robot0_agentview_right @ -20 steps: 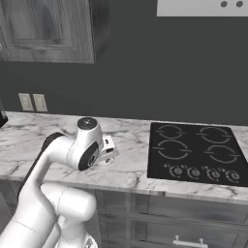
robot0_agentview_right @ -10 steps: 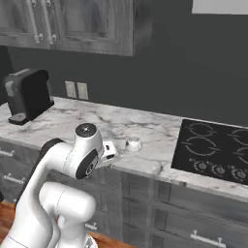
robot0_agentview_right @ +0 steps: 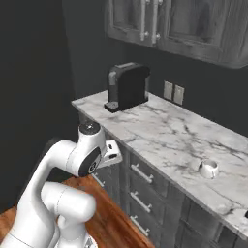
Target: Clear the mugs and bowl far away from the sink.
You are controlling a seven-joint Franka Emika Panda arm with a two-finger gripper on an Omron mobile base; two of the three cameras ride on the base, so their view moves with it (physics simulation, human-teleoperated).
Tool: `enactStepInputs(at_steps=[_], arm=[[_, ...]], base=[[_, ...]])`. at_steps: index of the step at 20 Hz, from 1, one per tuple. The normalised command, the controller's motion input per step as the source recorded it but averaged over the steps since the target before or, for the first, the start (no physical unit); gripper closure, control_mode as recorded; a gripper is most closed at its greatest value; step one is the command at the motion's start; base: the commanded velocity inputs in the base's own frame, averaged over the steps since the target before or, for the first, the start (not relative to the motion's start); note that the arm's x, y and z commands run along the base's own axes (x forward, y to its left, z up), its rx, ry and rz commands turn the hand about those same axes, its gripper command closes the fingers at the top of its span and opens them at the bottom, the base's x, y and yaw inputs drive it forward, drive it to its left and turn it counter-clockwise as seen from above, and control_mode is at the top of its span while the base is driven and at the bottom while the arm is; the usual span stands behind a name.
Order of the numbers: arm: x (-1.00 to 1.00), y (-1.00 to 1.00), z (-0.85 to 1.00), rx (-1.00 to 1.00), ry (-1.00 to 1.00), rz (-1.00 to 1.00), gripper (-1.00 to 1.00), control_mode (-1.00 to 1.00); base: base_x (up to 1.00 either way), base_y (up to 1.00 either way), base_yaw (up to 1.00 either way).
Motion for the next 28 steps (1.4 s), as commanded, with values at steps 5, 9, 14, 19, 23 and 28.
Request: enactStepInputs(at_steps=[5,9,14,19,23,28], arm=[[0.00,0.00,0.00,0.00,0.00,0.00,-1.00,1.00],[0.00,0.00,0.00,0.00,0.00,0.00,-1.00,1.00],[0.00,0.00,0.00,0.00,0.00,0.00,-1.00,1.00],[0.00,0.00,0.00,0.00,0.00,0.00,-1.00,1.00],[0.00,0.00,0.00,0.00,0.00,0.00,-1.00,1.00],[0.00,0.00,0.00,0.00,0.00,0.00,-1.00,1.00]], base=[[-0.61,0.00,0.91],[-0.73,0.00,0.94],[-0.68,0.00,0.95],[-0.39,0.00,0.93],[-0.05,0.00,0.89],[0.00,0.00,0.85]])
